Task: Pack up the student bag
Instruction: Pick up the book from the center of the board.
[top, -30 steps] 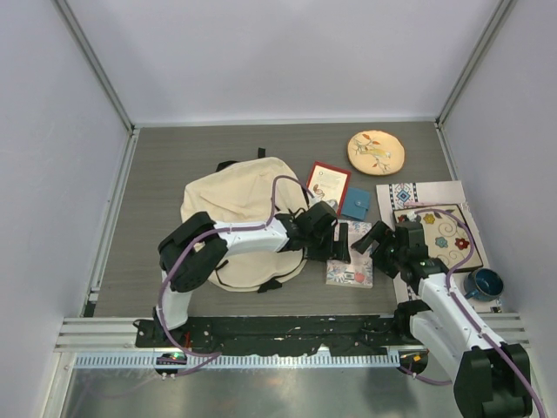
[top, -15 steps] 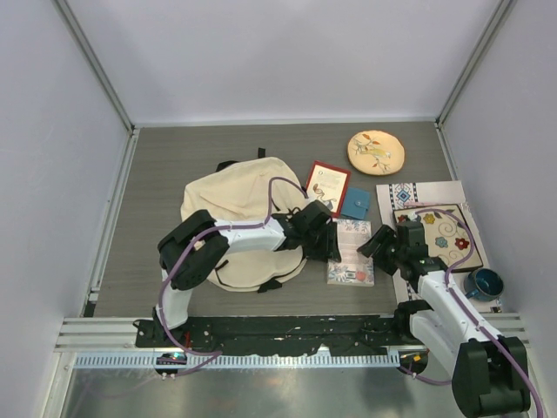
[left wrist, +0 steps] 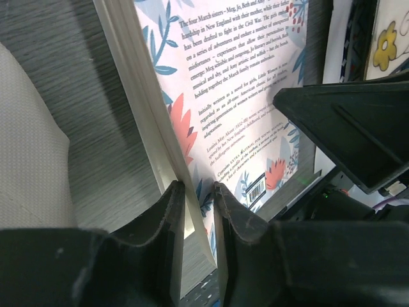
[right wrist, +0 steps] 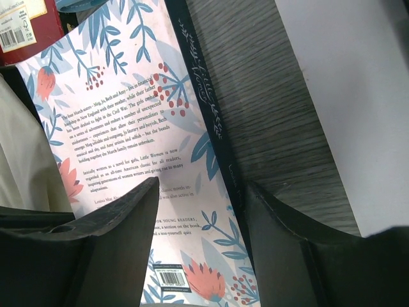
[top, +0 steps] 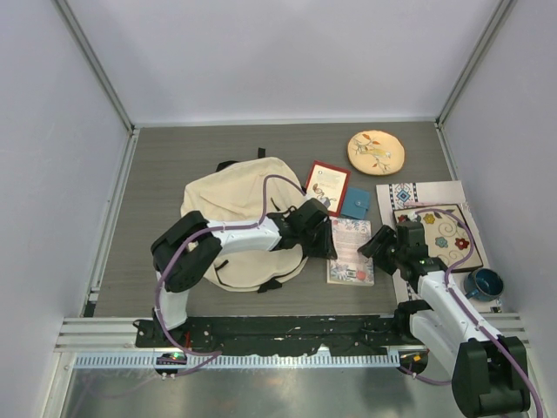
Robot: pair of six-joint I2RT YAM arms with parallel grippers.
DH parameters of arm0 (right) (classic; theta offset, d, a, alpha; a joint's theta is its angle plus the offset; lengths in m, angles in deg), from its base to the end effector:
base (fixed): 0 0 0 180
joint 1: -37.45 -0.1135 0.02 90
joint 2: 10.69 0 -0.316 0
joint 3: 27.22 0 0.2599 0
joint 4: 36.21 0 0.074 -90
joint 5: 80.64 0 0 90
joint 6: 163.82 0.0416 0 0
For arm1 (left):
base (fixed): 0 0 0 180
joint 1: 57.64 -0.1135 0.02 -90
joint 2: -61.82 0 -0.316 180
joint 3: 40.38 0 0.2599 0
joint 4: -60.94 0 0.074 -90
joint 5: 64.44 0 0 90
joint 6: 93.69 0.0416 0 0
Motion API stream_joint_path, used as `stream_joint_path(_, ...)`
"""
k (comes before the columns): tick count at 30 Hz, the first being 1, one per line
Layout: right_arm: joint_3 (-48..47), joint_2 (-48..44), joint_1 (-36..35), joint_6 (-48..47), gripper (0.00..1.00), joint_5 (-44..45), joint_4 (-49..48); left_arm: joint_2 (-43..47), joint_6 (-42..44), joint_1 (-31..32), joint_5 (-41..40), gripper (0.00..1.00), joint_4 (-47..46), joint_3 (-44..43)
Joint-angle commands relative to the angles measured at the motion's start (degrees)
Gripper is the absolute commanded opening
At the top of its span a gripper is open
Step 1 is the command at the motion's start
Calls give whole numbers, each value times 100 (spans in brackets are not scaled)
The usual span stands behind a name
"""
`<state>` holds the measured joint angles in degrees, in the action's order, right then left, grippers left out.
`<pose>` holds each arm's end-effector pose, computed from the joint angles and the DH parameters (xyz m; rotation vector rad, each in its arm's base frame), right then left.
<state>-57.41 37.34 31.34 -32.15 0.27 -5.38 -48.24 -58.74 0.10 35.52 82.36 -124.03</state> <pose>0.1306 0.0206 0.1824 0.6882 2.3903 0.5605 0.2279 -0.3745 0.2095 0.1540 2.6965 -0.9970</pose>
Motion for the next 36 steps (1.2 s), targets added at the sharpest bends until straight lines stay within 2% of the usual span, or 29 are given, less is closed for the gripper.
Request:
stream_joint_path(1,40,-31,-92,210,61,-876,-482,292,-217,115,393,30,-1326,-54)
stream_joint_path(3,41,-39,-84,201,60,-885,-482,283,-226,115,411,42,-1379,-54)
stream_joint_path(6,41,-31,-92,201,61,-911,-500,240,-252,115,428,51,-1397,-62)
stream_joint_path(11,58,-13,-84,192,61,-946,-534,134,-322,115,507,50,-1423,-71)
stream_joint_path(16,58,4,-92,210,61,-990,-570,99,-358,115,577,35,-1511,-80)
stream_joint_path(19,84,22,-92,201,61,-1017,-587,81,-375,115,665,36,-1642,-63)
stream_joint_path(21,93,5,-92,227,60,-1025,-614,55,-393,115,692,44,-1695,-54)
stream_joint_path(25,93,13,-92,219,61,-1034,-605,-24,-419,115,744,45,-1643,-62)
stream_joint_path(26,93,22,-92,210,61,-1034,-622,-50,-419,115,753,43,-1616,-71)
stream_joint_path(28,93,31,-92,201,61,-1034,-614,-112,-445,106,736,30,-1494,-106)
stream_joint_path(30,93,31,-92,210,61,-1008,-614,-112,-454,106,718,8,-1476,-98)
stream_joint_path(31,85,22,-92,193,61,-990,-596,-103,-446,106,710,4,-1415,-98)
stream_joint_path(32,76,-4,-92,192,61,-955,-570,-86,-419,98,666,0,-1362,-98)
stream_joint_path(36,-160,-136,-84,105,70,-657,-246,116,-148,98,622,0,-1133,-124)
